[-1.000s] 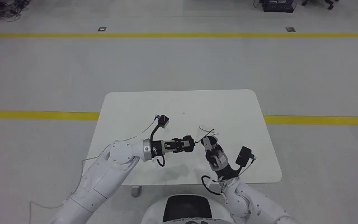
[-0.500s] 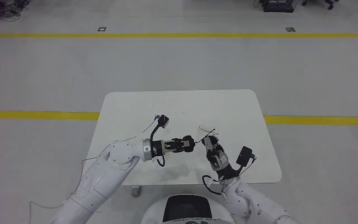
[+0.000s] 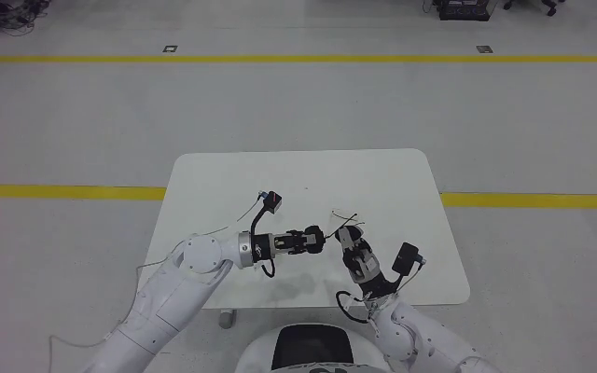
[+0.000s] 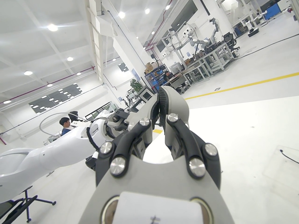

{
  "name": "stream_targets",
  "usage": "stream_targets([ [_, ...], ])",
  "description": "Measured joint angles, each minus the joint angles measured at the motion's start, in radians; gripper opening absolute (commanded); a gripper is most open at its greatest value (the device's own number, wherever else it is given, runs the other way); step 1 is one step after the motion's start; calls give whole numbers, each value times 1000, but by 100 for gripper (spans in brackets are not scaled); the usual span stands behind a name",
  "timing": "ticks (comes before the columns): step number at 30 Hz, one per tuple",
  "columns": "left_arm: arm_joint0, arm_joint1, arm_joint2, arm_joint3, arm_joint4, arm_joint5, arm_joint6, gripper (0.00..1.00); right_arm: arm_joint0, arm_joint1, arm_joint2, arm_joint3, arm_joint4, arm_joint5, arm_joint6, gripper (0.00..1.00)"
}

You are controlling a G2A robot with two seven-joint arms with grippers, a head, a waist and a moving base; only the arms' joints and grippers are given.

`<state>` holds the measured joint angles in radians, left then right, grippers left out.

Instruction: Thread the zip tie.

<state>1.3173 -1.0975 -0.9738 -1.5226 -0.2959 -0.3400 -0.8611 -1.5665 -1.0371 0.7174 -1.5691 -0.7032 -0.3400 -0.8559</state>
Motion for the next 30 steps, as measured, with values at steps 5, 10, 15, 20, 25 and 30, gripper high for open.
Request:
stream_targets([
  [5, 0, 0, 0, 0, 0, 0, 0, 0, 1, 0, 0, 2, 2, 0, 1, 0],
  [10, 0, 0, 0, 0, 0, 0, 0, 0, 2, -1, -1, 7, 4, 0, 2, 0],
  [15, 0, 0, 0, 0, 0, 0, 0, 0, 3, -3, -2, 11, 2, 0, 5, 0],
  [20, 0, 0, 0, 0, 0, 0, 0, 0, 3, -5, -1, 15, 2, 0, 5, 0],
  [25, 0, 0, 0, 0, 0, 0, 0, 0, 4, -8, 0, 16, 4, 0, 2, 0],
  [30, 0, 0, 0, 0, 0, 0, 0, 0, 5, -10, 0, 16, 3, 0, -1, 0],
])
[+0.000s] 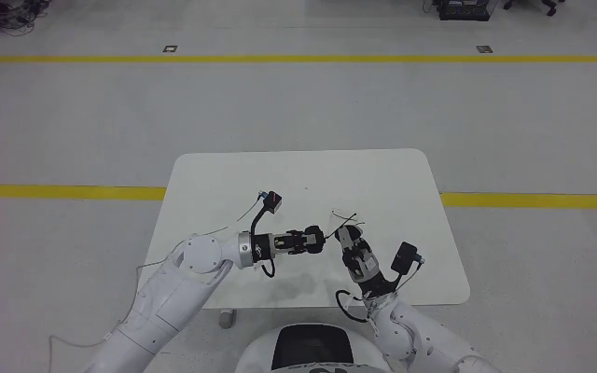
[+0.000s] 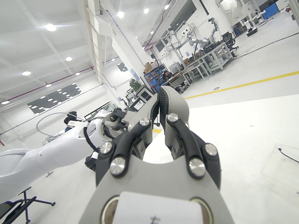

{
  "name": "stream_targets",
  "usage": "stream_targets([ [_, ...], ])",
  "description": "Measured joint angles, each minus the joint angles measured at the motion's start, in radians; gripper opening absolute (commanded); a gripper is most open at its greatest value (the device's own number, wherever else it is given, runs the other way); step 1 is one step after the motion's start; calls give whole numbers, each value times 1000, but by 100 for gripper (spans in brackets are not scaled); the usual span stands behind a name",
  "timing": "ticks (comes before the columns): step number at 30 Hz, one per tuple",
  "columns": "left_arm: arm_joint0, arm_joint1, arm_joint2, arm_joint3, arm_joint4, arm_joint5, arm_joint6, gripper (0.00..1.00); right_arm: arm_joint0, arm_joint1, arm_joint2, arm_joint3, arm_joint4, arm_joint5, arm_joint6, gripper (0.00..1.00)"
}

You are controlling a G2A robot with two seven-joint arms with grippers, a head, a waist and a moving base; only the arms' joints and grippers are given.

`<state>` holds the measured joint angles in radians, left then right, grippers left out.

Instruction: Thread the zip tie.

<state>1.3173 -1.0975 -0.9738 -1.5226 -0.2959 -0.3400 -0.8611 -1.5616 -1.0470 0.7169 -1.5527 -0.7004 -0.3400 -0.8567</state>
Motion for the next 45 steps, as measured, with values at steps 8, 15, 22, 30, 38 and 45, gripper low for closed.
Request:
stream_targets([
  [8, 0, 0, 0, 0, 0, 0, 0, 0, 0, -1, 5, 2, 3, 0, 2, 0],
  [15, 0, 0, 0, 0, 0, 0, 0, 0, 1, -3, 4, 5, 5, 0, 16, 0],
  [22, 0, 0, 0, 0, 0, 0, 0, 0, 6, -7, -5, 9, 10, 0, 34, 0],
  [30, 0, 0, 0, 0, 0, 0, 0, 0, 11, -10, -17, 10, 35, 0, 48, 0],
  [38, 0, 0, 0, 0, 0, 0, 0, 0, 22, -8, -44, -6, 72, 0, 26, 0],
  [45, 0, 0, 0, 0, 0, 0, 0, 0, 44, 1, -72, 4, 107, 0, 36, 0],
])
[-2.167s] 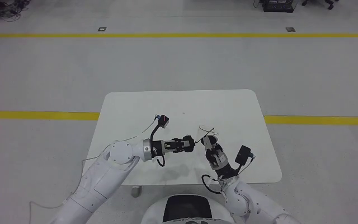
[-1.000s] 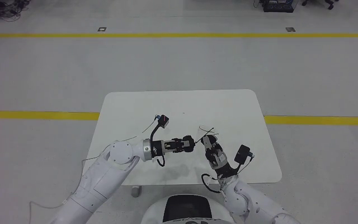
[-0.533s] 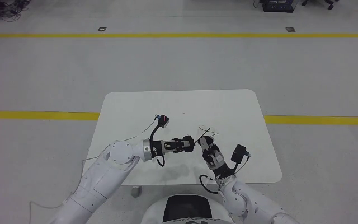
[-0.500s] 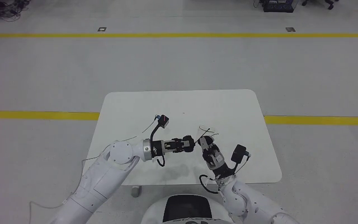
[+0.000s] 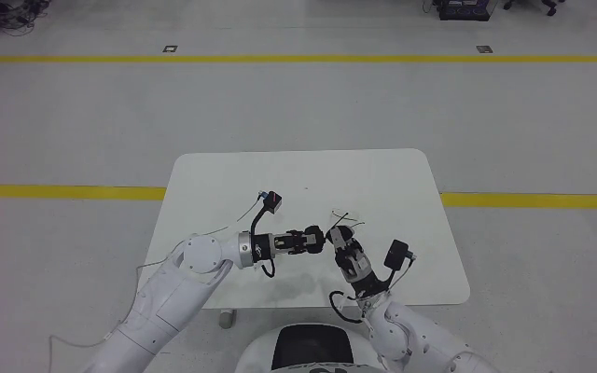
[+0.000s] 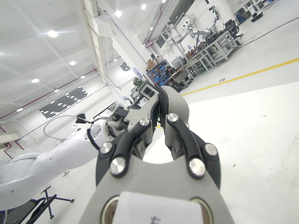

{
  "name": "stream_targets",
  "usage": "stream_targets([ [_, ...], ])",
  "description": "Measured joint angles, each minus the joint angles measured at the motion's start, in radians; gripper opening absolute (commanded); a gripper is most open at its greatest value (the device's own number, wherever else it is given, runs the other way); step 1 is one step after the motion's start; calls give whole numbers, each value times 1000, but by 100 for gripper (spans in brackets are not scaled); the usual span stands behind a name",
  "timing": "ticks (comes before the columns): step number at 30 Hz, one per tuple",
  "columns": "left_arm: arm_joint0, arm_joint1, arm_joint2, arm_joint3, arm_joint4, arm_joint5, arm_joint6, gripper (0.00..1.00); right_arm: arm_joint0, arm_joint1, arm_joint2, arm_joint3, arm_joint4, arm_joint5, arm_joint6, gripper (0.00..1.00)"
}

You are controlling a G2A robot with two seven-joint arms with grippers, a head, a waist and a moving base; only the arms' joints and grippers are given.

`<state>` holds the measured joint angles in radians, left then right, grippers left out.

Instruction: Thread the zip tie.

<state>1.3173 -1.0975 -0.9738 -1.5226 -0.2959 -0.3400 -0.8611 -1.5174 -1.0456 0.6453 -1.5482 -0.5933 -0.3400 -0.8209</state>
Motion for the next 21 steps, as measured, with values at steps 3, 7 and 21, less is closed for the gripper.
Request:
stream_targets([
  [3, 0, 0, 0, 0, 0, 0, 0, 0, 4, 4, -2, 11, 13, 0, -8, 0],
  [7, 0, 0, 0, 0, 0, 0, 0, 0, 7, 8, -5, 21, 27, 0, -9, 0],
  [21, 0, 0, 0, 0, 0, 0, 0, 0, 41, 12, -60, 15, 81, 0, 13, 0],
])
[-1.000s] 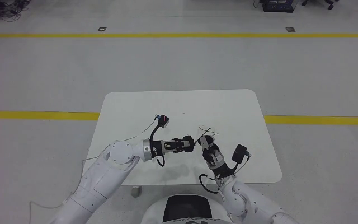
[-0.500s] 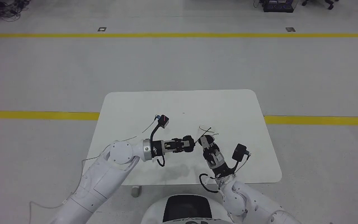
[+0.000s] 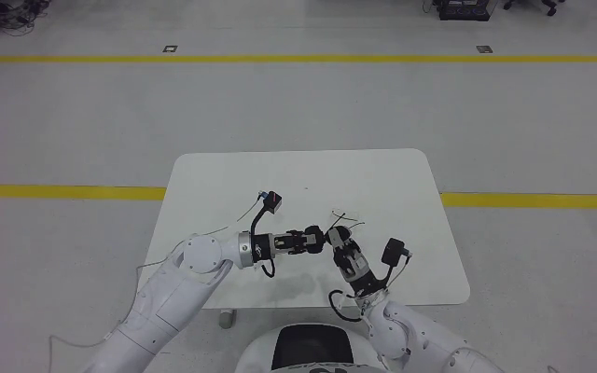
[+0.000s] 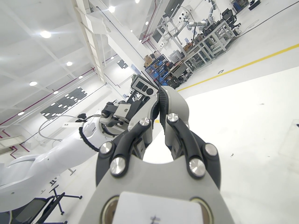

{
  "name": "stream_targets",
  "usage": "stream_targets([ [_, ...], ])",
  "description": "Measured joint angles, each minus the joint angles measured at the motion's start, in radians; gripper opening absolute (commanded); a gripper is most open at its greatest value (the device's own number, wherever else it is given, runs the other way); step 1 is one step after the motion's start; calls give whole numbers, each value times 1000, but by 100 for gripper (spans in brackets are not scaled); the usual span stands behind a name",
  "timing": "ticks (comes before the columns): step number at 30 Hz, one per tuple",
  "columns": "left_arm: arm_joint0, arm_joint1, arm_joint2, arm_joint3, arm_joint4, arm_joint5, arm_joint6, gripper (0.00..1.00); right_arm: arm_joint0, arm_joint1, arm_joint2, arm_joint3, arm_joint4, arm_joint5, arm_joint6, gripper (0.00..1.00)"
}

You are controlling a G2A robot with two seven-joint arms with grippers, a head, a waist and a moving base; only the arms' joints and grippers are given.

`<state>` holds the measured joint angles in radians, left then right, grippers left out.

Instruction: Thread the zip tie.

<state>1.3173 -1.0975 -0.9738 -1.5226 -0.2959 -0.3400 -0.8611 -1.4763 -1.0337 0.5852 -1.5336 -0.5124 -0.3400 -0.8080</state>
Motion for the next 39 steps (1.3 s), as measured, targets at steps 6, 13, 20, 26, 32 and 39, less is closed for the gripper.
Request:
stream_targets([
  [6, 0, 0, 0, 0, 0, 0, 0, 0, 11, 13, -26, -13, -1, 0, -50, 0],
  [13, 0, 0, 0, 0, 0, 0, 0, 0, 32, 34, -63, -22, 5, 0, -93, 0],
  [20, 0, 0, 0, 0, 0, 0, 0, 0, 54, 51, -99, -27, 17, 0, -127, 0],
  [26, 0, 0, 0, 0, 0, 0, 0, 0, 74, 64, -130, -32, 33, 0, -141, 0],
  [32, 0, 0, 0, 0, 0, 0, 0, 0, 90, 72, -148, -16, 70, 0, -146, 0],
  [39, 0, 0, 0, 0, 0, 0, 0, 0, 96, 78, -156, -6, 89, 0, -139, 0],
])
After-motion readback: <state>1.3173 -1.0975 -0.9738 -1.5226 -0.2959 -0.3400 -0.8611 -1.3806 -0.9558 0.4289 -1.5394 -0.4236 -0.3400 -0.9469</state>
